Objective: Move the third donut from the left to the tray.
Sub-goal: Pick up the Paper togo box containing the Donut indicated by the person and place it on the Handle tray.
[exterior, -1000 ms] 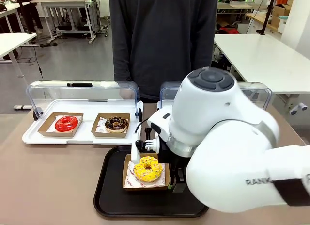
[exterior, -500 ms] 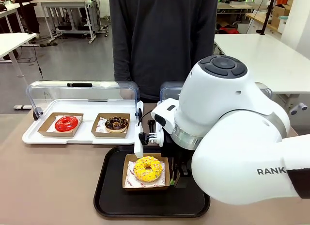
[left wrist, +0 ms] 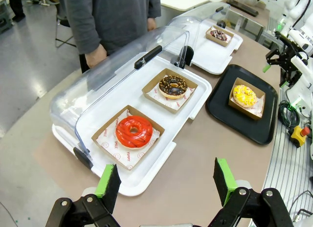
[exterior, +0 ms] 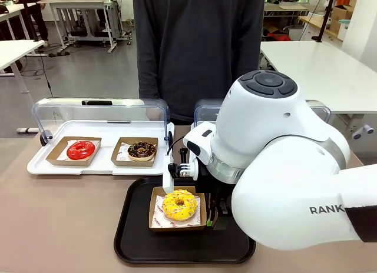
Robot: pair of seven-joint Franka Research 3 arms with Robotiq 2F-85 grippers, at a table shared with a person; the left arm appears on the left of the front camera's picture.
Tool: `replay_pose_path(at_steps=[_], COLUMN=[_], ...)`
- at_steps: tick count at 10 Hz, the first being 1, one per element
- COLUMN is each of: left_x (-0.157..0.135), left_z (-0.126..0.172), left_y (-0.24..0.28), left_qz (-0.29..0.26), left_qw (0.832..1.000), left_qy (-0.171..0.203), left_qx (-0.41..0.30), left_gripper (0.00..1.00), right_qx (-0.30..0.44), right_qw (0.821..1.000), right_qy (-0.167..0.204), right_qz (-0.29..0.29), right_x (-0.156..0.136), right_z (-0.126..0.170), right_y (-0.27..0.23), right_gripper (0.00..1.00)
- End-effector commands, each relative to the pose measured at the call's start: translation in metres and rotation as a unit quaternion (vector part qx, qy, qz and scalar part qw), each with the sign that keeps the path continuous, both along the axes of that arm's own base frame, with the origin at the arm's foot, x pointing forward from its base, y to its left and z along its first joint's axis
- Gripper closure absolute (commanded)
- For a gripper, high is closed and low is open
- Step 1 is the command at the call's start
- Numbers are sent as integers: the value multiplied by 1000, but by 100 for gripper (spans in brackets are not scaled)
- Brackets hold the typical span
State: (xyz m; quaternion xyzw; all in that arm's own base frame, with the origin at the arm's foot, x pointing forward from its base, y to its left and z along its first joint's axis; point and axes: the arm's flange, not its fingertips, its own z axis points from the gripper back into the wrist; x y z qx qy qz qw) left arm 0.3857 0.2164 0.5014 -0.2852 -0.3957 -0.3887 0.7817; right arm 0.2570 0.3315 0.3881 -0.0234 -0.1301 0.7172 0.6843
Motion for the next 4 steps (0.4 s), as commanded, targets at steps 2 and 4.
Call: replay_pose_path(at_steps=[2,4], left_x=[-1,-1], left_z=[1,1], left_y=[-1,-1], left_qz=[0,0], left_qw=[1000,1000], left_qy=[0,0], left_qx=[-1,-1], left_gripper=[0,0], right_qx=[-3,-3], right_qw=[1000,1000], right_qy=[-7,-7], right_qz=[-10,-10], right_x=[-1,-1], right_z=[-1,-1], right_y=[2,2], right_gripper=[0,0])
